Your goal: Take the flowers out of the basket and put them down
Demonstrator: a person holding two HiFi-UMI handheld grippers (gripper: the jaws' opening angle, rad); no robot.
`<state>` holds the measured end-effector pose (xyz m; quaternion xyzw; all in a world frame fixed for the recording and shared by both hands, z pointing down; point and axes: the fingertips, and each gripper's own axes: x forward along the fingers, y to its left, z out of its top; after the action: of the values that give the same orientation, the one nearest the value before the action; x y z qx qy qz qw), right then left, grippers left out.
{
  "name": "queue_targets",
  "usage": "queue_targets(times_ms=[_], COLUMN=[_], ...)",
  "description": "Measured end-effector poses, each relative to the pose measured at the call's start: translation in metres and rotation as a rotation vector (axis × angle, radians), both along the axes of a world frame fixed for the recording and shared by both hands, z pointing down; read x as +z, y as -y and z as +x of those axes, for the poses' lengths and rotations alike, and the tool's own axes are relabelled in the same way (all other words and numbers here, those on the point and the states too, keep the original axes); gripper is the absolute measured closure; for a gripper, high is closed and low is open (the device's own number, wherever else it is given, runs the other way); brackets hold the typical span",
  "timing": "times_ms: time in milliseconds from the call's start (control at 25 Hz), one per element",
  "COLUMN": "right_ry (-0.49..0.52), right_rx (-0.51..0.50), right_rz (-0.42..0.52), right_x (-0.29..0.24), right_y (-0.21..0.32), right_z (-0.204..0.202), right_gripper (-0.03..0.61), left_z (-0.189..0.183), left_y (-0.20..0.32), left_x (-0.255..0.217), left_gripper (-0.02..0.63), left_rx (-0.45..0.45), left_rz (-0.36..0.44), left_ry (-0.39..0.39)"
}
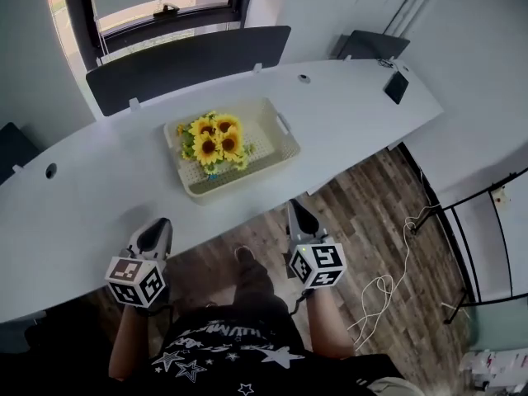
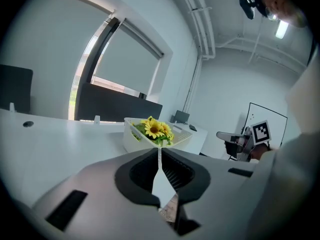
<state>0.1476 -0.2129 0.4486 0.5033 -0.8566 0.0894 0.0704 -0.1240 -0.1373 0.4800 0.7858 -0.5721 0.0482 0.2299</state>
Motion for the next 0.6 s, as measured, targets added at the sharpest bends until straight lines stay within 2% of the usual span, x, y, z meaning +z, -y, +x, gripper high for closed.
queue_targets(times_ms=[120, 280, 400, 480, 600], right_ry=[0.026, 0.025, 0.024, 0.013, -0.025], right_rx=[-0.049, -0.126, -0.193, -0.256, -0.353], right_rz=[0.002, 0.006, 0.011, -0.008, -0.078], right_x=[-0.004, -0.013, -0.021, -0.021, -0.011], right_y=[0.041, 0.092, 0.123, 0.14, 0.16], right_z=[-0.004, -0.009, -0.018, -0.029, -0.042], right_gripper=[0.575, 0.575, 0.575, 0.576, 0.576], left_z=[0.004, 0.011, 0.005, -0.003, -0.004], left_y=[0.027, 0.06, 0.078, 0.089, 0.103], left_x=[0.0, -0.007, -0.003, 0.004, 0.02], left_gripper=[0.601, 0.601, 0.59, 0.459, 0.439], left_rx=[-0.039, -0.092, -0.156, -0.192, -0.233], left_rz=[-0.017, -0.029, -0.065, -0.098, -0.157], left_ry=[0.013, -0.007, 0.024, 0.035, 0.06])
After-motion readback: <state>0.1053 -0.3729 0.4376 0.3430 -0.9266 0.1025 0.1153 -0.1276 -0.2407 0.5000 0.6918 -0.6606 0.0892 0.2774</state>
